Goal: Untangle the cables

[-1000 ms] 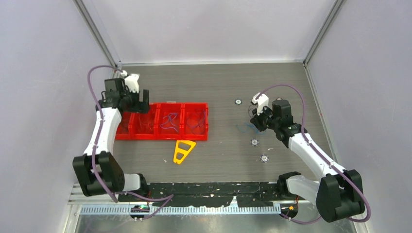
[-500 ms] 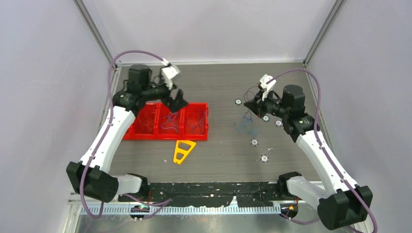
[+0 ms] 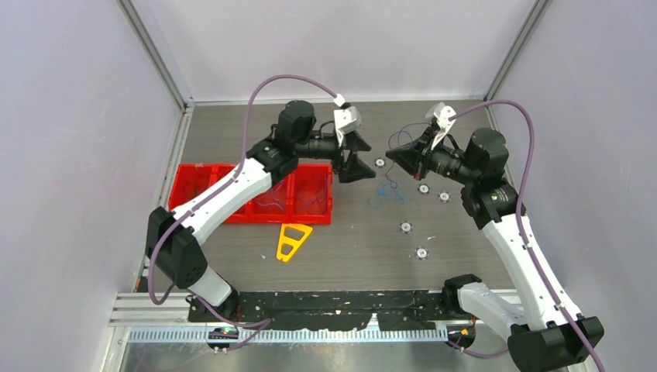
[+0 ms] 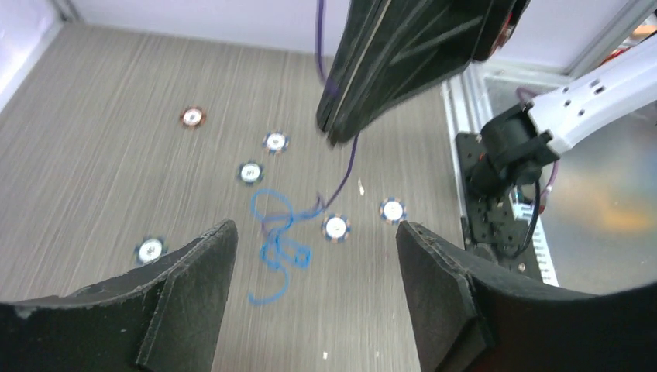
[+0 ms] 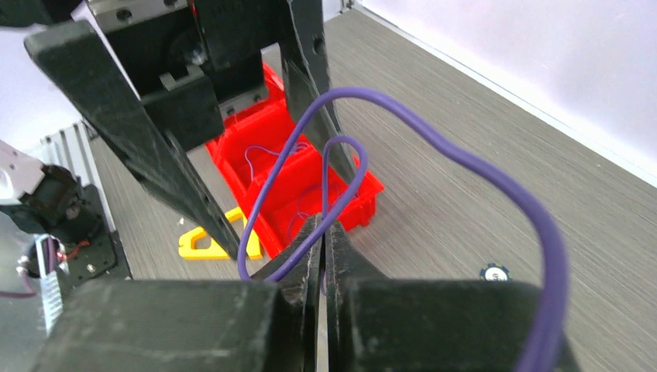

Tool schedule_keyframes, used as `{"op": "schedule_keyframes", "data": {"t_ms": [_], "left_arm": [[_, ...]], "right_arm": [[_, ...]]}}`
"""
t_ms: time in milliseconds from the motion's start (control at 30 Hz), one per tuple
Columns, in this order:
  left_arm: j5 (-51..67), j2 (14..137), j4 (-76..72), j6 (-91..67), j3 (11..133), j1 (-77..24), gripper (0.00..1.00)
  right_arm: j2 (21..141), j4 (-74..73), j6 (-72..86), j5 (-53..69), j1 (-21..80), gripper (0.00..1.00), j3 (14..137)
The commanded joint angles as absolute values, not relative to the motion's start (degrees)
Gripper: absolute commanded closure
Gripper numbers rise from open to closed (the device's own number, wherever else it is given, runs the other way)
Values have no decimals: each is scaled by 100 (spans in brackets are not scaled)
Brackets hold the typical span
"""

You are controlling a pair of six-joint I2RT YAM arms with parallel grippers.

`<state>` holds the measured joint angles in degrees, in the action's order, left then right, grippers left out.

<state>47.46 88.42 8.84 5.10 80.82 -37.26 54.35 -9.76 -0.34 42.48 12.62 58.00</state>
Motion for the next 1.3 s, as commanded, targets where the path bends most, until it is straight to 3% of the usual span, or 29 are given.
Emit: {"op": "schedule_keyframes", "data": {"t_ms": [0,167,233,333,400,433,667,700,767,800,833,967,1267], "left_arm": [[4792,9154,-755,-776,8354,-3973,28],[4603,9451,-1241,-1265,8398,-4176,35],[4543,9532,-1305,-1339,8461,-4245,44],[4509,9615,-1255,-1411,8583,-4289,70],[4458,9566,-1135,-1380,8583,-4281,94],[4388,9517,-1050,-1316,8558,-4277,100],[4526,9058,-881,-1102,8000,-3891,100],[4711,9019,-735,-880,8043,-3886,94],[4873,8962,151,-303,8366,-3894,25],[4905,8932,591,-160,8545,-3877,4],[5019,8897,781,-101,8699,-3850,1],[5324,8886,888,-672,9222,-3844,5],[5243,9465,-186,-2945,9829,-3955,12]], "right_arm": [[5293,-293,694,4304,1243,95,5938],[5309,-41,1062,4254,1248,95,5959],[5301,-36,1186,4261,1252,94,5952],[5292,-35,1394,4164,1243,94,5946],[5276,-34,1431,4068,1227,94,5950],[5261,-48,1439,4055,1194,94,5950],[5121,-352,1150,4143,979,95,5828],[5109,-356,1061,4203,939,95,5797],[5099,-425,877,4329,931,95,5748],[5094,-471,821,4363,925,95,5717],[5087,-490,693,4370,928,95,5685],[5092,-553,393,4517,930,95,5589],[5357,-544,-41,4814,989,95,5542]]}}
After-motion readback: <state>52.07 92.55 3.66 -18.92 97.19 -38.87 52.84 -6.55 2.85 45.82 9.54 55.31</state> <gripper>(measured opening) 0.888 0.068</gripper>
